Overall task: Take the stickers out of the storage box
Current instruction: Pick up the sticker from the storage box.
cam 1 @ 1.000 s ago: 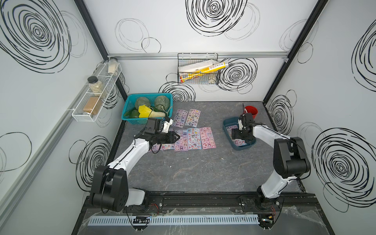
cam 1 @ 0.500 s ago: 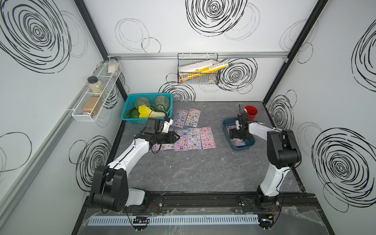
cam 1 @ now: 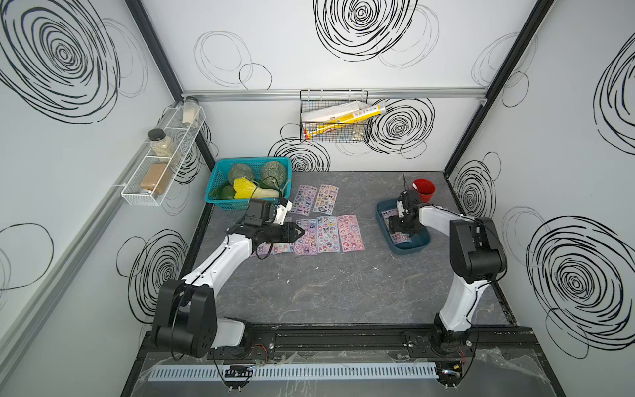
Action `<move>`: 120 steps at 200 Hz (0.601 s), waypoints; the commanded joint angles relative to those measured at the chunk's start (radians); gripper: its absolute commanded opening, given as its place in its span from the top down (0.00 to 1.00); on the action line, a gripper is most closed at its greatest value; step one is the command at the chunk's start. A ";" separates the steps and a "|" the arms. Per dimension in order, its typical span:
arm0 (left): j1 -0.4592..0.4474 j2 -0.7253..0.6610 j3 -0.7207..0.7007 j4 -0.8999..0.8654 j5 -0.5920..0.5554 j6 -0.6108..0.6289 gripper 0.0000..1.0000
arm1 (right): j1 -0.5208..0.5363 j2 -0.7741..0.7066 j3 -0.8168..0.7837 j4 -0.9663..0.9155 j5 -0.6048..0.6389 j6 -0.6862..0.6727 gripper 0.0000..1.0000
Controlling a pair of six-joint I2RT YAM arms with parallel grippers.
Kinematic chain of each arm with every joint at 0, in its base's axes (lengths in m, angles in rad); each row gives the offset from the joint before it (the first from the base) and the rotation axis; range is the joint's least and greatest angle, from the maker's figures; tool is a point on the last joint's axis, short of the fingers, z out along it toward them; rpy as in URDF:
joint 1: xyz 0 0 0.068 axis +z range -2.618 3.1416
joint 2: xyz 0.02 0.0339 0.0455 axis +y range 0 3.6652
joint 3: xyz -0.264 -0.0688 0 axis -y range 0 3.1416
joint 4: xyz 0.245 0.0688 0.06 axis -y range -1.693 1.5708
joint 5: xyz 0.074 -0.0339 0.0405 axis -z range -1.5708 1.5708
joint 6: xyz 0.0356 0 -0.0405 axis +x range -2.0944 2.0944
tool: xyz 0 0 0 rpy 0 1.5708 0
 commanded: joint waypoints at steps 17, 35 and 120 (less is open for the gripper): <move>-0.009 -0.001 -0.004 0.041 0.013 0.001 0.64 | -0.002 0.001 -0.039 -0.038 -0.012 0.006 0.33; -0.010 0.000 -0.005 0.041 0.013 0.000 0.64 | -0.003 -0.012 -0.044 -0.036 -0.015 0.011 0.38; -0.019 0.007 -0.004 0.039 0.006 0.001 0.64 | -0.014 -0.073 -0.029 -0.052 -0.036 0.027 0.53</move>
